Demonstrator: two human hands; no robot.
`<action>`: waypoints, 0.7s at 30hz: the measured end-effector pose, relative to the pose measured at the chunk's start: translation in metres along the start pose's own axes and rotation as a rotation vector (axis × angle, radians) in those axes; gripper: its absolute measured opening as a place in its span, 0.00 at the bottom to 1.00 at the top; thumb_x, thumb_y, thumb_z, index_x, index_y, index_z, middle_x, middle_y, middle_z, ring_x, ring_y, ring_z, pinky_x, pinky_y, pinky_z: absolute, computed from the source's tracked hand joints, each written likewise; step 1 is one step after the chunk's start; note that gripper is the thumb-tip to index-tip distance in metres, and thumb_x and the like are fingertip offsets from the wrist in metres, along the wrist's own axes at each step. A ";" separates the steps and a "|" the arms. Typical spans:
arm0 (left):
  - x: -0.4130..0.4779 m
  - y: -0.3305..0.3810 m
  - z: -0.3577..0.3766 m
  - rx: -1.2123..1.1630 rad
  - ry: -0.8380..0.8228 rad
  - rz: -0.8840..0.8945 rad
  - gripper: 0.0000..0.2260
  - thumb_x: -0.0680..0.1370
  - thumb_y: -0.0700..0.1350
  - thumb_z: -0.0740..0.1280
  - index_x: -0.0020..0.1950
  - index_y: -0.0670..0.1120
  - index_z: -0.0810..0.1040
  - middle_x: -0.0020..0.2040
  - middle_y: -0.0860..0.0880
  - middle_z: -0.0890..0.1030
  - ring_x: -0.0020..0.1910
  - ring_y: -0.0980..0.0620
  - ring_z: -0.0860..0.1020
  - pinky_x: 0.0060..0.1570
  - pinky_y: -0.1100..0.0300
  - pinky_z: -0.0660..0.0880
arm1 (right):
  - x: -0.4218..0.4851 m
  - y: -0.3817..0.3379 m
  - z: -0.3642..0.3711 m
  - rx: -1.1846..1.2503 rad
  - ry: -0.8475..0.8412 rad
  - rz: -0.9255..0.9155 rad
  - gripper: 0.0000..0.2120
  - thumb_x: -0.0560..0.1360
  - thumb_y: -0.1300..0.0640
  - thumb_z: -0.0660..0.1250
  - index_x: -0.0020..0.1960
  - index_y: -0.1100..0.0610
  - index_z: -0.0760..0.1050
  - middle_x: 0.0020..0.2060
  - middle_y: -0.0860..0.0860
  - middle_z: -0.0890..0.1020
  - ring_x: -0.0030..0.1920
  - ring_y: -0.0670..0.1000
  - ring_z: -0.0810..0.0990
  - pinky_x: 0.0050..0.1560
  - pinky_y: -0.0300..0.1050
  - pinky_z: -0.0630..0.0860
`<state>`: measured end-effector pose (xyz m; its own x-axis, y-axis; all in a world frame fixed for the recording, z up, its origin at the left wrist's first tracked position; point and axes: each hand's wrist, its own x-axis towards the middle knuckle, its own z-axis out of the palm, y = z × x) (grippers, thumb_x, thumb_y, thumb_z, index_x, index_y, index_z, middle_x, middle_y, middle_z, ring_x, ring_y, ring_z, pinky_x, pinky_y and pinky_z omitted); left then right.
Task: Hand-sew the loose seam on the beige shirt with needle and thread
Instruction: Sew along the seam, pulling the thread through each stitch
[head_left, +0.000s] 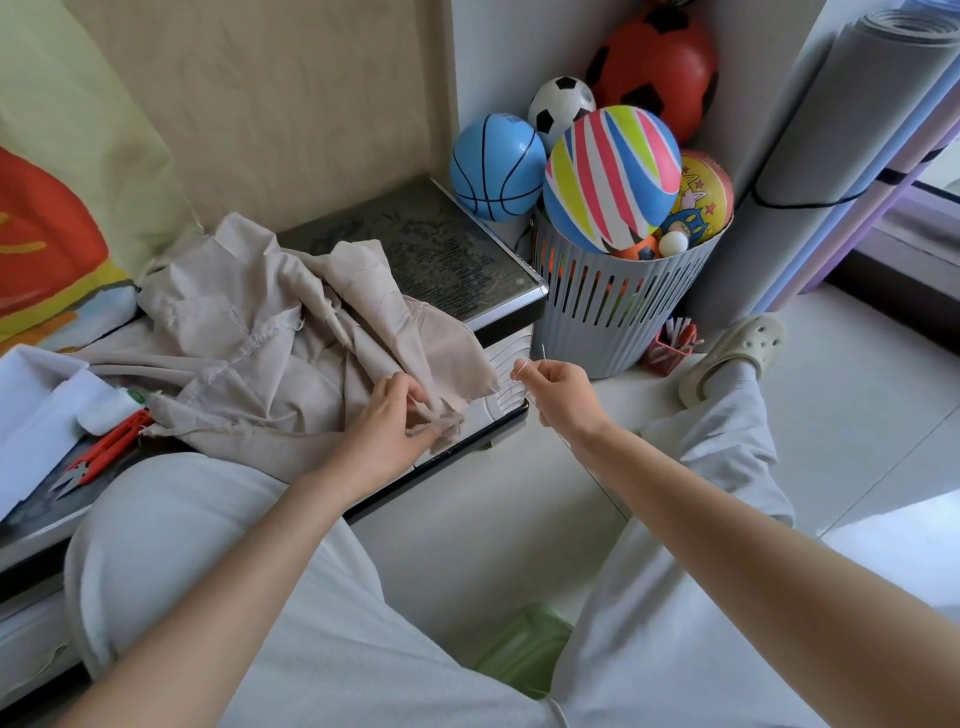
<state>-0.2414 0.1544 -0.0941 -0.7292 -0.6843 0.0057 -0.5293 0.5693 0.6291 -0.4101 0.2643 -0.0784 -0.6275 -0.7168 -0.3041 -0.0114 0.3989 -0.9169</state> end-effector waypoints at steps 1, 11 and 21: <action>0.000 0.000 0.000 -0.007 0.000 -0.005 0.16 0.72 0.45 0.73 0.50 0.46 0.67 0.50 0.51 0.69 0.45 0.55 0.73 0.49 0.61 0.69 | 0.000 0.001 0.000 -0.011 0.007 0.013 0.16 0.80 0.53 0.61 0.35 0.56 0.72 0.15 0.42 0.65 0.20 0.42 0.64 0.27 0.32 0.60; -0.001 -0.018 0.004 0.073 -0.172 -0.015 0.08 0.72 0.41 0.72 0.45 0.47 0.73 0.44 0.53 0.75 0.44 0.55 0.74 0.42 0.67 0.66 | 0.010 0.007 0.004 -0.304 -0.132 0.056 0.13 0.78 0.55 0.63 0.42 0.64 0.77 0.30 0.52 0.70 0.27 0.48 0.63 0.25 0.35 0.61; 0.008 -0.030 0.003 0.064 -0.186 -0.015 0.03 0.76 0.44 0.69 0.42 0.48 0.78 0.42 0.54 0.81 0.45 0.56 0.77 0.45 0.61 0.71 | 0.006 0.010 0.005 -1.151 -0.516 0.191 0.21 0.77 0.66 0.54 0.69 0.67 0.59 0.65 0.61 0.69 0.64 0.60 0.70 0.59 0.48 0.69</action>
<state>-0.2329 0.1335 -0.1151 -0.7857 -0.6000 -0.1505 -0.5626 0.5919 0.5771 -0.4098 0.2612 -0.0904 -0.3226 -0.6282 -0.7080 -0.7828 0.5976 -0.1736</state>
